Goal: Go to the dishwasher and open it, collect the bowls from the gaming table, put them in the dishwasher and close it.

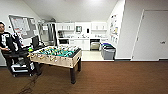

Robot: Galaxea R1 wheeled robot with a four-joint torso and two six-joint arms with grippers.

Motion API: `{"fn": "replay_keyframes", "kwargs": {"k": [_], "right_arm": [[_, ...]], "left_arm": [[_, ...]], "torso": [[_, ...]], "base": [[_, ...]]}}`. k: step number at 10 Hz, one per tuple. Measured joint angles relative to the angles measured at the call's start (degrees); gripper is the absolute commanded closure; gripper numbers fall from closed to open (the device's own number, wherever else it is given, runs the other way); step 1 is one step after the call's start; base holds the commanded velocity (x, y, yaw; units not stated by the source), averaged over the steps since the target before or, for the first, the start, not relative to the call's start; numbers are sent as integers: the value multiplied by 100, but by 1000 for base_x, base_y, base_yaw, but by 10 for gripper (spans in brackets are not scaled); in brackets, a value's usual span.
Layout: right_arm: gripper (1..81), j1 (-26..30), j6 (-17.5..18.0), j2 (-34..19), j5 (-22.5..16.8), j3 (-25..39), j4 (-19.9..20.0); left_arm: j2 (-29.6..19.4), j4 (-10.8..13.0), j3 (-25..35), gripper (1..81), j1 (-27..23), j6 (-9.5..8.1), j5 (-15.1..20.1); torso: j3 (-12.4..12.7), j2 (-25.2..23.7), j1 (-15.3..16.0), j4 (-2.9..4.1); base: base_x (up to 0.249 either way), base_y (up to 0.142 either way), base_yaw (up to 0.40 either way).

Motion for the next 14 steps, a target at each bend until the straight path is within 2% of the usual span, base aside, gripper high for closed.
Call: {"fn": "replay_keyframes", "kwargs": {"k": [14], "right_arm": [[811, -27, 0, 124, 0, -116, -40]], "left_arm": [[0, 0, -5, 811, 22, -1, 2]], "torso": [[0, 0, -5, 0]], "base": [[139, 0, 0]]}}
